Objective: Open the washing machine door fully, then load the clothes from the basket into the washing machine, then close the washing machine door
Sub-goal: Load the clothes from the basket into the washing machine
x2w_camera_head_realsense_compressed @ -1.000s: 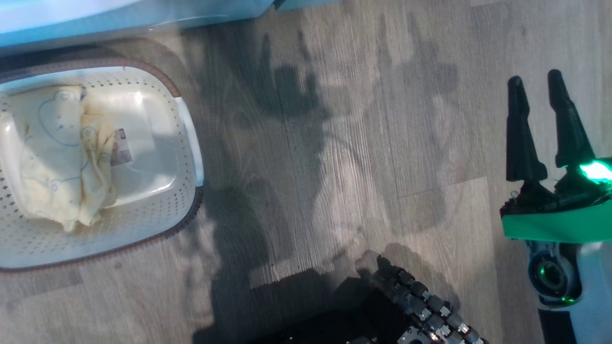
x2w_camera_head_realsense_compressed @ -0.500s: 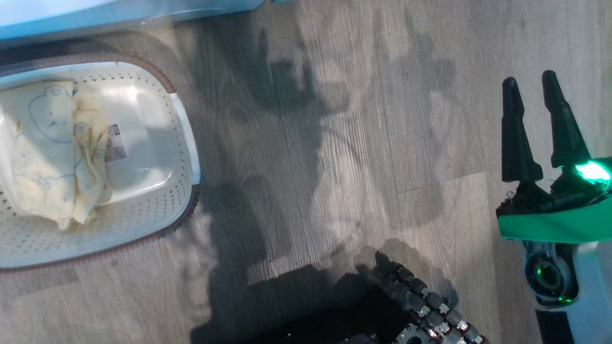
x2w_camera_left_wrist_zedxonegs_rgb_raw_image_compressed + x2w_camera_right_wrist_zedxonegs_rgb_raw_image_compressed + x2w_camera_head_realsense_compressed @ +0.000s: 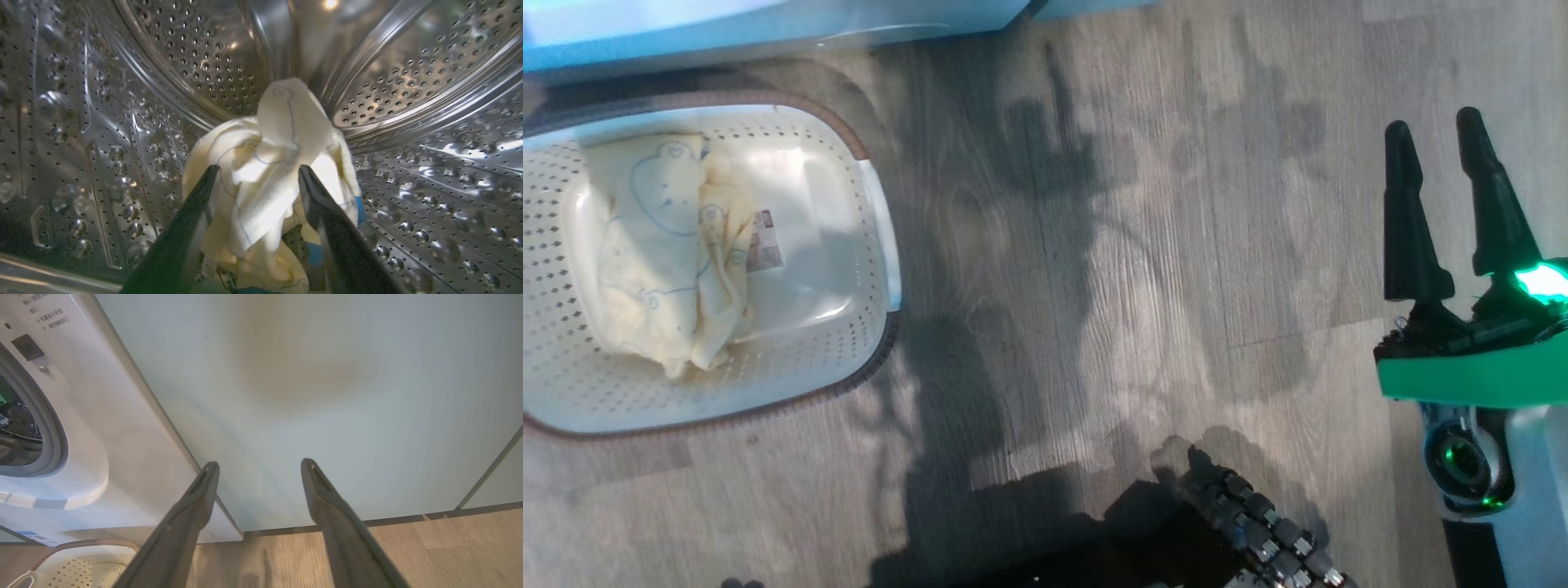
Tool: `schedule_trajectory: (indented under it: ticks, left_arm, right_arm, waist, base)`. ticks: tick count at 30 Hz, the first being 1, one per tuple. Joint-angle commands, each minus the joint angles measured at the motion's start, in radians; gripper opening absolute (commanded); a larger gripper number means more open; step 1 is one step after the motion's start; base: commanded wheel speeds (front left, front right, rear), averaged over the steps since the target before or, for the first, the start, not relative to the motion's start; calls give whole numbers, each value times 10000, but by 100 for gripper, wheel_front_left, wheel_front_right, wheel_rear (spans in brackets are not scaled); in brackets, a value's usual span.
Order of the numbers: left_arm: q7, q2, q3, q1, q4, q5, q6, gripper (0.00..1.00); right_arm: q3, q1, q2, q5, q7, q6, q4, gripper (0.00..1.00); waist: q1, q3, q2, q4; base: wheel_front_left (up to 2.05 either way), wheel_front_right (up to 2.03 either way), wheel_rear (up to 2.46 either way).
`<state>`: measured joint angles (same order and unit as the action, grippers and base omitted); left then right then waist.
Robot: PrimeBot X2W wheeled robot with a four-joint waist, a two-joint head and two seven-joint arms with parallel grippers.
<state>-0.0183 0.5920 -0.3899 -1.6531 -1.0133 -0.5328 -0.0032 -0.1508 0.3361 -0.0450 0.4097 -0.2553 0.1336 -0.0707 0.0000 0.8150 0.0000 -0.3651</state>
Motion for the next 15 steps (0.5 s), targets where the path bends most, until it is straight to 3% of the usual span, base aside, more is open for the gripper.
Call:
schedule_trajectory:
  ticks: [1,15]
  left_arm:
    - [-100,271,136,59,233,-64,7,100]
    - [-1738,-641,176,1967,690,-407,467,100]
  right_arm:
    - [-22,-214,-52,-72,-65,-29,-238,100]
    - [323,-580,-52,-800,-65,-29,-224,100]
  waist:
    - [0,-96,0,106]
    - [0,-1079,0,1037]
  base:
    - [0,0,0]
    - [0,0,0]
